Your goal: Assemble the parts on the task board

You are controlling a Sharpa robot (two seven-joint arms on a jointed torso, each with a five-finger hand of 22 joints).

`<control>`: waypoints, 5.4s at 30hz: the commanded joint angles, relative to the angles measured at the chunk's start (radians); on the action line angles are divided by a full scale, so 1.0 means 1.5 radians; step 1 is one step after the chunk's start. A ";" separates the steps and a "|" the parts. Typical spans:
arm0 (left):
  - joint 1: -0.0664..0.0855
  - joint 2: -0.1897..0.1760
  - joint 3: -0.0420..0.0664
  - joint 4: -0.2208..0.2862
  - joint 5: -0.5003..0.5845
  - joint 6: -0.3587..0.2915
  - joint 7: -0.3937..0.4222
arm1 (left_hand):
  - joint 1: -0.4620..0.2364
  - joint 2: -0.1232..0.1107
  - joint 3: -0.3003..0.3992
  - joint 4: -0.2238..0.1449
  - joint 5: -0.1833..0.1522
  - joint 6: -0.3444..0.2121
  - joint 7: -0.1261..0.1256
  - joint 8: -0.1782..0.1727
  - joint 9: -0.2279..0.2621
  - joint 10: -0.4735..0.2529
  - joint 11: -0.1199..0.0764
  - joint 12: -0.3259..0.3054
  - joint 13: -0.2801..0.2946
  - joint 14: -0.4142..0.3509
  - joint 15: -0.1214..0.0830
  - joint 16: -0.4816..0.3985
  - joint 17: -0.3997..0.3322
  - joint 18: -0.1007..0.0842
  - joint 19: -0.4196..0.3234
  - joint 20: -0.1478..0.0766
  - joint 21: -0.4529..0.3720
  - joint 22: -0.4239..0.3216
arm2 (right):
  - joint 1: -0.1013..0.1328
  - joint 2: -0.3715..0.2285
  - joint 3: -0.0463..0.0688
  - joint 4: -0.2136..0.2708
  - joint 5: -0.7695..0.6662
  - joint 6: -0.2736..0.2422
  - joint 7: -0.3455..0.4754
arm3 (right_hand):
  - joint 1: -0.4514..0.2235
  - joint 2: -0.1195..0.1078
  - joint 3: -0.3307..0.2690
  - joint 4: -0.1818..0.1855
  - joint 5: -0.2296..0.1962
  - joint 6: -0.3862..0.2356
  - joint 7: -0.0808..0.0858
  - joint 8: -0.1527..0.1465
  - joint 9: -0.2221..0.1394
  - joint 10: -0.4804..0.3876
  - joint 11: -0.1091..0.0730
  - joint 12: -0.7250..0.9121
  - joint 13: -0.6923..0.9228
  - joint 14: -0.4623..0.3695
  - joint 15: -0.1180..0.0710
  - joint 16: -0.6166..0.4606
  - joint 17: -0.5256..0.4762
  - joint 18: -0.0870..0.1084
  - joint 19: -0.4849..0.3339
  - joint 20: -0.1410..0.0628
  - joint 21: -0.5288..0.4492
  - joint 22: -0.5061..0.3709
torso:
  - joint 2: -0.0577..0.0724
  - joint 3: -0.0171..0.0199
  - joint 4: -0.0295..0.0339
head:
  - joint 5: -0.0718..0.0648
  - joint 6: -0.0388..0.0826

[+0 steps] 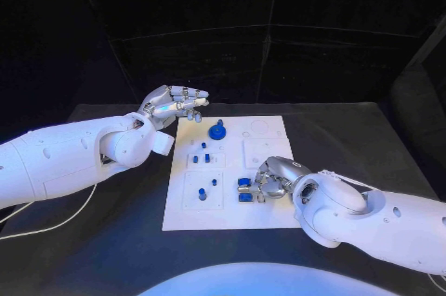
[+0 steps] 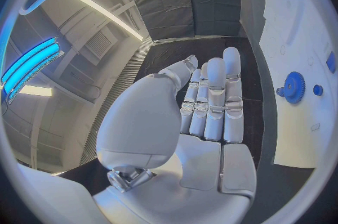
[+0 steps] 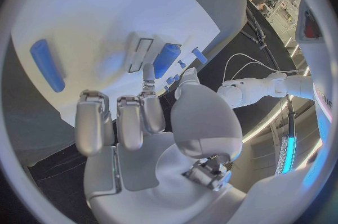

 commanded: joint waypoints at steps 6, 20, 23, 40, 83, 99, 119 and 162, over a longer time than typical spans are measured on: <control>0.001 0.000 0.000 0.000 0.001 0.010 0.000 | -0.001 -0.001 0.000 -0.003 0.004 -0.006 -0.001 0.004 -0.001 -0.006 0.000 0.004 0.000 -0.006 0.000 0.003 -0.001 0.008 0.000 0.003 -0.004 -0.001 | 0.001 -0.008 0.000 0.017 -0.027 -0.016 0.004 | 0.009 -0.005 0.034 -0.002 0.001 -0.008 0.001 0.005 0.005 0.011 -0.004 -0.004 0.053 0.044 -0.002 -0.004 0.043 -0.005 -0.002 -0.004 -0.005 0.030 | 0.000 0.0006 -0.0002 | -0.001 0.002; 0.001 -0.001 0.000 0.001 0.001 0.011 0.000 | -0.001 0.000 0.000 -0.003 0.004 -0.006 -0.001 0.005 -0.001 -0.007 0.000 0.005 0.000 -0.006 0.000 0.003 -0.001 0.008 0.000 0.003 -0.004 -0.001 | 0.001 -0.022 0.000 0.029 -0.033 -0.015 0.012 | 0.170 0.016 0.063 -0.056 0.051 -0.013 0.002 0.013 0.017 0.014 -0.004 -0.005 0.059 0.046 -0.002 -0.003 0.047 -0.005 0.000 -0.004 -0.005 0.033 | 0.000 -0.0005 0.0005 | -0.003 0.002; 0.001 -0.002 0.000 0.001 0.001 0.011 0.000 | -0.001 0.000 0.000 -0.003 0.004 -0.006 -0.001 0.005 -0.001 -0.007 0.000 0.005 0.000 -0.006 0.000 0.003 -0.001 0.008 0.000 0.003 -0.004 -0.001 | 0.001 -0.035 0.001 0.035 -0.030 -0.034 0.018 | 0.168 0.021 0.056 -0.051 0.077 -0.026 0.007 0.004 0.014 0.013 0.000 -0.007 0.059 0.046 0.001 -0.004 0.046 -0.005 -0.001 -0.002 -0.006 0.032 | 0.000 -0.0001 -0.0008 | -0.003 0.002; 0.001 -0.003 0.000 0.002 0.001 0.010 0.000 | -0.001 0.000 0.000 -0.003 0.004 -0.007 0.000 0.005 -0.001 -0.007 0.000 0.005 0.000 -0.006 0.001 0.003 -0.002 0.008 0.000 0.003 -0.004 -0.001 | 0.005 -0.177 0.003 0.066 0.015 -0.058 0.047 | 0.185 0.033 0.034 -0.041 0.133 -0.070 0.031 -0.061 -0.008 0.011 0.021 -0.013 0.059 0.045 0.018 -0.005 0.044 -0.004 -0.004 0.015 -0.008 0.029 | -0.002 -0.0011 -0.0032 | -0.030 0.004; 0.001 -0.006 -0.001 0.001 0.001 0.009 0.004 | -0.001 0.000 0.000 -0.003 0.004 -0.007 0.000 0.005 -0.001 -0.007 0.000 0.005 0.000 -0.006 0.001 0.003 -0.002 0.008 0.000 0.003 -0.004 -0.001 | -0.002 -0.157 -0.001 0.018 -0.032 0.097 0.007 | 0.215 0.035 0.016 -0.044 0.151 -0.030 0.025 -0.078 -0.009 0.011 0.016 -0.016 0.060 0.046 0.015 -0.003 0.050 -0.005 -0.001 0.013 -0.006 0.035 | -0.002 -0.0010 -0.0002 | -0.045 0.000; 0.001 -0.006 -0.001 0.001 0.001 0.013 0.006 | 0.001 0.004 0.002 -0.005 0.004 0.001 -0.004 0.012 0.001 -0.005 -0.003 0.011 0.001 -0.008 0.000 0.004 -0.004 0.009 -0.002 0.003 -0.004 -0.001 | -0.006 -0.135 -0.002 0.010 -0.081 0.132 -0.019 | 0.308 0.063 0.052 -0.107 0.071 -0.010 0.022 -0.097 -0.012 0.009 0.012 -0.024 0.058 0.047 0.011 -0.001 0.056 -0.006 0.001 0.009 -0.005 0.040 | -0.002 -0.0011 0.0005 | -0.044 0.000; 0.001 -0.005 -0.001 0.000 0.001 0.015 0.007 | 0.001 0.005 0.002 -0.006 0.004 0.004 -0.006 0.014 0.002 -0.004 -0.004 0.012 0.001 -0.008 -0.001 0.005 -0.004 0.009 -0.002 0.003 -0.004 -0.001 | -0.007 -0.148 -0.001 0.052 -0.020 0.011 -0.009 | 0.292 0.093 0.111 -0.094 0.152 0.005 0.017 -0.125 -0.020 0.010 0.008 -0.029 0.057 0.048 0.008 0.001 0.061 -0.007 0.004 0.006 -0.004 0.044 | -0.002 -0.0013 0.0006 | -0.040 0.000; 0.001 -0.007 -0.002 0.004 0.001 0.017 0.006 | -0.002 0.002 -0.001 -0.005 0.004 0.002 -0.005 0.015 0.001 -0.007 -0.003 0.014 0.000 -0.009 -0.001 0.006 -0.006 0.009 -0.002 0.002 -0.004 -0.001 | -0.006 -0.049 0.000 0.016 0.180 -0.050 0.009 | 0.222 0.050 0.101 -0.045 0.212 0.051 0.005 -0.129 -0.007 0.019 -0.001 -0.023 0.065 0.049 0.001 0.004 0.068 -0.008 0.009 0.001 -0.001 0.052 | -0.002 -0.0009 -0.0020 | -0.029 -0.005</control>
